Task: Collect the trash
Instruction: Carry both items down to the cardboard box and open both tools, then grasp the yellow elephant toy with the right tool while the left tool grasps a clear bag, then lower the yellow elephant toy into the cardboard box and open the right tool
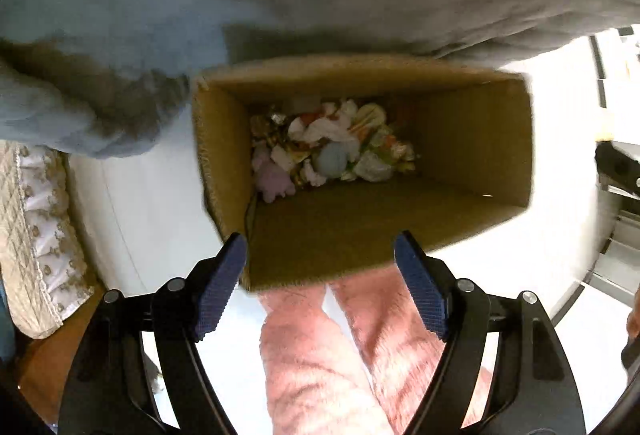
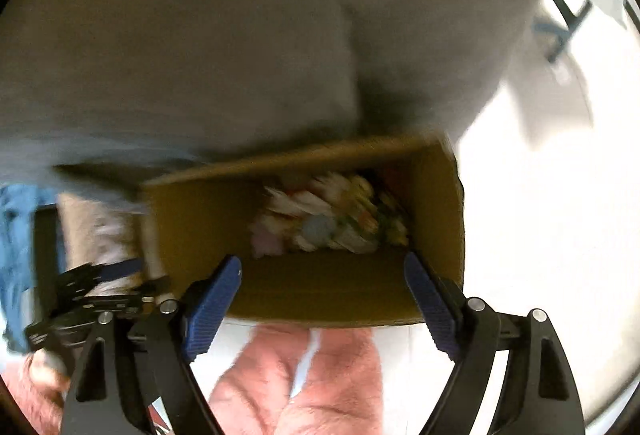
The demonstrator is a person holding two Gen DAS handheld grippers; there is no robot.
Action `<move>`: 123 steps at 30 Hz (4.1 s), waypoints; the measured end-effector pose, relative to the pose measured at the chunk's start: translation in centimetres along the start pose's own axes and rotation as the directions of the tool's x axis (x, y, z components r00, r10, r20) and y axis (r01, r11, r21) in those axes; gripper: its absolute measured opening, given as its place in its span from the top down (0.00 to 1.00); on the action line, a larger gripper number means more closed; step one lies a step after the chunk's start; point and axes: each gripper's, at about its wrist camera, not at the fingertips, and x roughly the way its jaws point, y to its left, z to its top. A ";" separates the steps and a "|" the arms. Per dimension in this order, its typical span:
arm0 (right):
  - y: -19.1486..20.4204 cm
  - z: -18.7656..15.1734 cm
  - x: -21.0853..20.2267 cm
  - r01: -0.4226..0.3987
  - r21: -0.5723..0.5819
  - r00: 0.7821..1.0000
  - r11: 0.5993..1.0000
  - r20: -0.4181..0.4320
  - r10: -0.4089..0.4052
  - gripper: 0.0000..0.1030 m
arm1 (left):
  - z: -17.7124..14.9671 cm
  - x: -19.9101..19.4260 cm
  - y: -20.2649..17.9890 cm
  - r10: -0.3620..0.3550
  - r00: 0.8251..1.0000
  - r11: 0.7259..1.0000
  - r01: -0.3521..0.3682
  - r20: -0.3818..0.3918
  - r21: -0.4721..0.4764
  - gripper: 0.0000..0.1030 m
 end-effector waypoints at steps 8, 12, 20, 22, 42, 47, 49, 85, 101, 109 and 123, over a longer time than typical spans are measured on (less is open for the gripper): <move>9.7 4.9 -19.4 -0.160 -0.264 0.915 0.951 0.322 0.243 0.05 | -4.4 -15.1 -2.8 -0.019 0.981 0.997 0.006 0.194 0.072 0.15; 14.5 11.4 -21.1 0.074 -0.384 0.898 0.920 0.426 0.106 0.05 | -5.4 -20.4 -3.8 0.009 0.955 0.996 -0.035 0.297 0.082 0.12; 19.6 22.7 -14.7 0.302 -0.423 0.910 0.855 0.395 -0.126 0.08 | -6.7 -25.2 -2.1 0.053 0.916 0.999 -0.047 0.398 -0.024 0.12; 20.0 24.0 -13.0 0.310 -0.421 0.924 0.852 0.345 -0.165 0.19 | -7.0 -25.6 -1.5 0.078 0.912 0.997 -0.060 0.402 -0.057 0.12; 13.3 12.0 -23.8 -0.085 -0.282 0.923 0.956 0.339 0.182 0.53 | 15.1 -30.5 2.9 0.092 0.878 0.978 0.010 0.470 -0.210 0.13; 11.9 9.0 -24.7 -0.103 -0.246 0.915 0.964 0.357 0.189 0.53 | 21.0 -29.8 2.2 0.219 0.881 0.964 -0.130 0.420 -0.231 0.12; 11.7 8.6 -24.5 -0.120 -0.229 0.914 0.966 0.355 0.198 0.53 | 22.0 -29.7 2.1 0.249 0.877 0.958 -0.161 0.410 -0.237 0.13; 12.6 3.2 -21.1 -0.126 -0.253 0.959 0.959 0.218 0.183 0.53 | 1.7 -34.5 0.2 -0.343 0.844 0.939 0.300 0.412 0.168 0.93; -0.5 -1.9 8.3 0.075 -0.061 0.988 0.995 -0.128 -0.082 0.33 | 1.7 -0.5 -1.2 -0.143 0.990 0.988 0.142 0.007 0.053 0.92; -3.6 -2.0 11.7 0.145 -0.021 0.977 0.989 -0.153 -0.147 0.15 | 2.2 5.7 1.1 0.026 0.998 0.999 -0.028 -0.054 -0.043 0.31; 7.8 3.3 -14.8 -0.095 -0.236 0.977 0.967 0.166 0.136 0.05 | -3.9 -14.3 -0.9 0.029 0.999 1.000 -0.029 0.030 -0.004 0.18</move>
